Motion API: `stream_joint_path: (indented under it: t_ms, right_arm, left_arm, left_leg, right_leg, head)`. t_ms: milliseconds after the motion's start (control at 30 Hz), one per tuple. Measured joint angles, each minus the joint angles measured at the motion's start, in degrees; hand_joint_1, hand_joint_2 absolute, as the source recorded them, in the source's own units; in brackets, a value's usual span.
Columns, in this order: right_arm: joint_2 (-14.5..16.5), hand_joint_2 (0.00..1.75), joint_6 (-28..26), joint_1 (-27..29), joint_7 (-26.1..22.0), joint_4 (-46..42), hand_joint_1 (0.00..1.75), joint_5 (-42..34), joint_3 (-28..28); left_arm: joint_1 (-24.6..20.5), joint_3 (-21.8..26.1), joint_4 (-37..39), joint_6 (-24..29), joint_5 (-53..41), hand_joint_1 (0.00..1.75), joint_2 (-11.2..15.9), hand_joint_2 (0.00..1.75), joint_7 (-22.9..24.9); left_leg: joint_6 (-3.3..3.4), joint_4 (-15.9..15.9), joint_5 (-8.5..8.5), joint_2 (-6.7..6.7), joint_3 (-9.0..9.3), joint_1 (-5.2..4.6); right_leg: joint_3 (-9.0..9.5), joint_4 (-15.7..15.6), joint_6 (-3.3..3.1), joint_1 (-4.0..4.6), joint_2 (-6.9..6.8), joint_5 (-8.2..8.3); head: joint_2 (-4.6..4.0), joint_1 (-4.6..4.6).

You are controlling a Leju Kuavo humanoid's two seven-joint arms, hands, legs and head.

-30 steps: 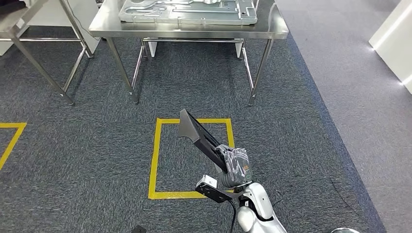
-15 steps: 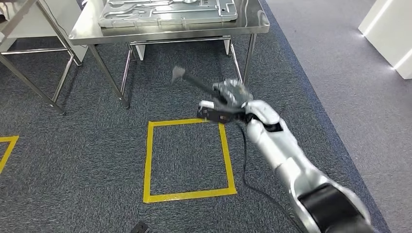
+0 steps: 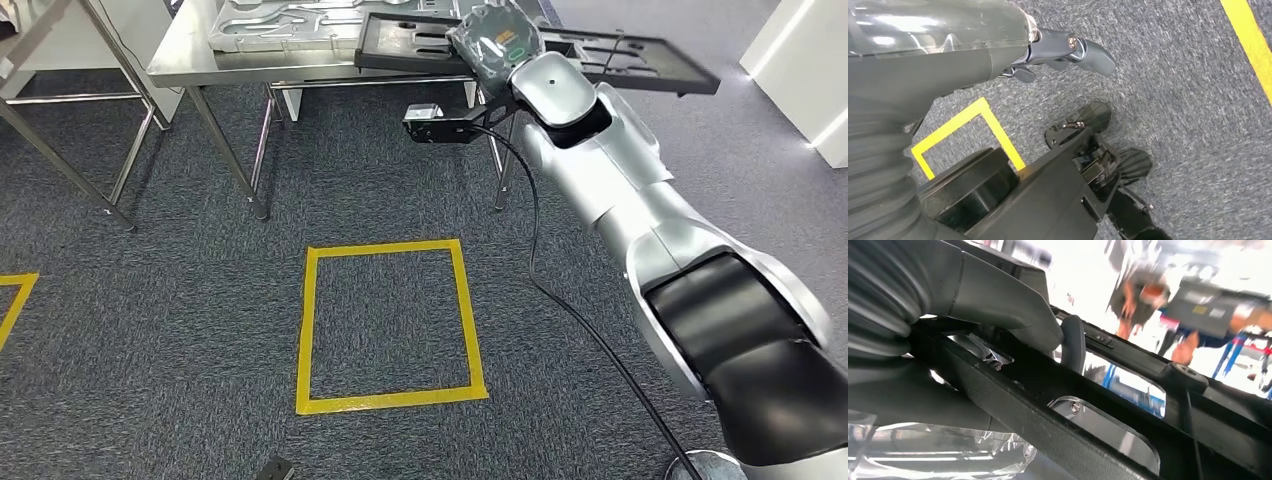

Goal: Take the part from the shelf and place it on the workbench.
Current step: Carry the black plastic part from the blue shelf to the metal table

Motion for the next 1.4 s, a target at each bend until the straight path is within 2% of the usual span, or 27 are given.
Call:
stream_joint_path:
  t_ms: [233,300,367,400,467,533,567,600,667,700,733,767,833,867,933,967,1000,1033,1067,1100,1133,1167,1233,1267,1300,1333,1400]
  right_arm:
    - [0.3,1.75,-3.4,-3.9,4.4,3.0,1.75,11.0,6.5]
    - [0.7,1.75,-3.4,-5.4,4.7,3.9,1.75,12.3,7.6]
    - [1.1,1.75,-3.5,-6.7,4.8,4.5,1.75,12.9,8.1]
    - [1.2,1.75,-3.6,-7.4,4.8,4.9,1.75,13.1,8.3]
    - [1.4,1.75,-4.1,-8.5,4.9,5.8,1.75,13.3,8.6]
    - [1.4,1.75,-4.5,-9.0,5.0,6.6,1.75,13.3,8.9]
    - [1.4,1.75,-4.6,-8.9,5.0,7.0,1.75,13.4,9.0]
    - [1.4,1.75,-4.6,-8.8,5.1,7.3,1.75,13.4,9.1]
    - [1.4,1.75,-4.7,-8.7,5.1,8.0,1.75,13.5,9.4]
    - [1.2,1.75,-4.8,-8.6,5.1,8.4,1.75,13.6,9.5]
    - [1.2,1.75,-5.0,-8.6,5.1,8.8,1.75,13.7,9.7]
    - [1.2,1.75,-5.2,-8.6,5.2,9.1,1.75,13.7,9.8]
    - [1.4,1.75,-5.4,-8.5,5.2,9.5,1.75,13.8,9.9]
    - [1.3,1.75,-5.4,-8.4,5.3,9.7,1.75,13.8,9.9]
    - [1.4,1.75,-5.5,-8.2,5.3,10.1,1.75,13.8,9.9]
    - [1.5,1.75,-5.6,-7.9,5.2,10.3,1.75,13.9,9.9]
    - [1.6,1.75,-5.6,-7.4,5.1,10.4,1.75,13.9,10.0]
    - [1.6,1.75,-5.6,-6.8,4.9,10.6,1.75,13.9,10.0]
    - [1.7,1.75,-5.6,-6.3,4.8,10.7,1.75,13.9,10.1]
    - [1.7,1.75,-5.6,-6.0,4.7,10.9,1.75,13.9,10.2]
    - [1.7,1.75,-5.7,-5.9,4.7,11.0,1.75,13.9,10.2]
    - [1.8,1.75,-5.7,-5.9,4.7,11.2,1.75,13.9,10.3]
    - [1.9,1.75,-5.8,-5.9,4.6,11.7,1.75,14.0,10.3]
    - [2.0,1.75,-5.9,-5.9,4.5,11.9,1.75,14.0,10.4]
    - [2.1,1.75,-5.9,-5.9,4.5,12.2,1.75,14.0,10.4]
    - [2.3,1.75,-5.9,-6.1,4.5,12.3,1.75,14.0,10.4]
    - [2.2,1.75,-6.0,-6.3,4.5,12.4,1.75,14.0,10.3]
  left_arm:
    - [0.0,1.6,0.0,-0.2,0.9,0.00,0.0,1.75,0.5]
    - [0.0,2.0,0.0,-0.4,1.0,0.00,0.1,1.75,0.4]
    - [0.0,2.2,0.0,-0.7,1.2,0.00,0.2,1.75,0.1]
    - [0.0,2.3,0.0,-0.8,1.2,0.00,0.2,1.75,0.0]
    - [-0.1,2.4,0.0,-1.0,1.3,0.00,0.0,1.75,-0.2]
    - [-0.1,2.6,0.0,-1.1,1.4,0.00,0.0,1.75,-0.3]
    - [0.1,2.7,0.0,-1.2,1.4,0.00,-0.1,1.75,-0.3]
    - [0.2,2.8,0.0,-1.2,1.4,0.00,-0.2,1.75,-0.3]
    - [0.5,3.0,0.0,-1.2,1.5,0.00,-0.2,1.75,-0.3]
    - [0.6,3.2,0.0,-1.1,1.6,0.00,-0.1,1.75,-0.2]
    - [0.5,3.3,0.0,-1.1,1.6,0.00,0.0,1.75,-0.2]
    - [0.5,3.3,0.0,-1.1,1.6,0.00,0.1,1.75,-0.1]
    - [0.4,3.4,0.0,-1.0,1.6,0.00,0.0,1.75,-0.1]
    - [0.3,3.4,0.0,-1.0,1.6,0.00,-0.1,1.75,-0.1]
    - [0.3,3.5,0.0,-1.0,1.7,0.00,-0.2,1.75,0.0]
    - [0.4,3.6,0.0,-1.0,1.8,0.00,-0.1,1.75,0.1]
    - [0.6,3.7,0.0,-1.0,1.9,0.00,-0.1,1.75,0.2]
    - [0.7,3.8,0.0,-1.0,2.1,0.00,-0.1,1.75,0.3]
    - [0.9,3.9,0.0,-1.0,2.3,0.00,-0.1,1.75,0.5]
    - [0.9,4.1,0.0,-1.0,2.4,0.00,-0.1,1.75,0.6]
    - [1.0,4.3,0.0,-1.0,2.5,0.00,-0.1,1.75,0.6]
    - [1.1,4.4,0.0,-1.0,2.6,0.00,-0.1,1.75,0.7]
    - [1.4,4.7,0.0,-1.0,2.7,0.00,0.2,1.75,0.8]
    - [1.5,4.9,0.0,-1.0,2.7,0.00,0.3,1.75,1.0]
    - [1.5,5.0,0.0,-1.0,2.8,0.00,0.4,1.75,1.1]
    - [1.3,5.1,0.0,-1.0,2.9,0.00,0.4,1.75,1.2]
    - [1.0,5.2,0.0,-1.0,3.1,0.00,0.3,1.75,1.2]
  left_leg:
    - [0.02,0.1,-0.03,-0.01,-0.11,0.00]
    - [0.63,-0.2,-0.14,-0.02,-0.03,-0.11]
    - [1.63,-2.1,-0.03,-0.06,1.29,0.11]
    - [1.96,-3.2,0.13,-0.09,2.18,0.36]
    - [1.87,-4.4,0.33,-0.10,3.51,0.91]
    - [1.06,-4.4,-0.11,-0.18,4.38,1.79]
    - [0.40,-4.4,-0.54,-0.32,4.98,2.44]
    - [-0.41,-4.3,-1.06,-0.49,5.68,3.21]
    - [-2.45,-3.8,-2.64,-0.71,7.03,4.64]
    - [-3.50,-3.2,-3.63,-0.75,7.55,5.20]
    - [-4.51,-2.8,-4.56,-0.67,7.84,5.46]
    - [-5.39,-2.8,-5.21,-0.54,8.27,5.58]
    - [-6.70,-2.7,-4.62,-0.53,8.83,5.95]
    - [-6.84,-1.0,-3.38,-0.86,8.20,6.23]
    - [-6.03,6.6,-1.18,-1.79,3.55,6.15]
    - [-5.23,11.0,-1.60,-2.23,0.40,5.59]
    - [-4.47,14.4,-3.55,-2.50,-2.65,4.74]
    - [-3.70,16.2,-6.77,-2.70,-5.33,3.80]
    - [-2.82,16.6,-10.10,-2.90,-7.56,2.84]
    - [-1.78,15.7,-12.43,-3.13,-9.30,1.92]
    - [-0.53,13.7,-12.70,-3.39,-10.50,1.04]
    - [0.96,10.7,-9.71,-3.78,-11.16,0.17]
    - [3.72,4.2,2.60,-5.35,-11.49,-1.56]
    - [4.43,2.1,7.64,-5.94,-11.40,-2.15]
    - [4.66,1.2,10.44,-6.35,-11.30,-2.54]
    - [4.61,1.2,10.47,-6.33,-11.05,-2.62]
    - [4.68,0.6,10.05,-6.06,-10.47,-2.49]
  right_leg:
    - [-0.02,0.0,0.06,-0.01,-0.02,0.04]
    - [0.16,0.0,0.34,-0.16,-0.14,0.48]
    - [-0.06,0.6,0.79,-0.37,0.15,0.81]
    - [-0.79,1.7,0.98,-0.45,0.60,0.42]
    - [-4.15,7.1,1.44,-0.76,1.53,-1.32]
    - [-8.27,13.4,2.36,-1.47,1.77,-2.75]
    - [-9.46,14.6,3.07,-2.04,1.73,-2.52]
    - [-9.69,13.8,3.92,-2.73,1.59,-1.59]
    - [-7.64,7.0,6.09,-4.48,0.58,2.52]
    - [-6.75,3.8,6.67,-5.06,-0.07,3.92]
    - [-6.33,1.9,6.59,-5.30,-0.58,4.88]
    - [-6.45,1.3,6.01,-5.33,-0.79,4.99]
    - [-6.70,2.5,4.02,-4.86,-0.27,3.28]
    - [-6.20,2.6,3.32,-4.71,0.12,2.60]
    - [-4.42,2.1,2.25,-4.13,0.91,1.54]
    - [-3.28,1.6,1.90,-3.75,1.33,1.09]
    - [-1.97,1.1,1.62,-3.30,1.77,0.60]
    - [-0.49,0.5,1.31,-2.74,2.28,0.01]
    - [1.02,0.0,1.00,-2.12,2.80,-0.72]
    - [2.50,-0.3,0.68,-1.45,3.27,-1.57]
    - [3.95,-0.4,0.36,-0.75,3.66,-2.52]
    - [5.29,-0.5,0.02,-0.14,3.95,-3.55]
    - [7.32,-0.4,-0.28,0.69,4.71,-5.52]
    - [7.84,-0.4,-0.23,0.79,5.15,-6.33]
    - [8.07,-0.3,-0.04,0.72,5.57,-6.94]
    - [8.20,-0.5,0.28,0.60,5.89,-7.40]
    - [8.13,0.1,0.79,0.44,5.05,-8.55]
  head:
    - [0.00,0.00]
    - [-0.01,0.00]
    - [-0.01,-0.01]
    - [-0.01,0.00]
    - [-0.01,0.01]
    - [0.00,0.00]
    - [0.00,0.00]
    - [0.00,0.00]
    - [0.00,0.01]
    - [0.00,0.01]
    - [0.00,0.00]
    - [0.00,0.00]
    - [0.00,-0.05]
    - [0.00,-0.09]
    - [0.00,-0.17]
    - [0.00,-0.17]
    - [0.00,-0.18]
    - [0.00,-0.18]
    - [0.00,-0.17]
    - [0.00,-0.17]
    - [0.00,-0.17]
    - [0.00,-0.17]
    - [0.00,-0.15]
    - [0.00,-0.15]
    - [0.00,-0.15]
    - [0.00,-0.16]
    - [0.00,-0.14]
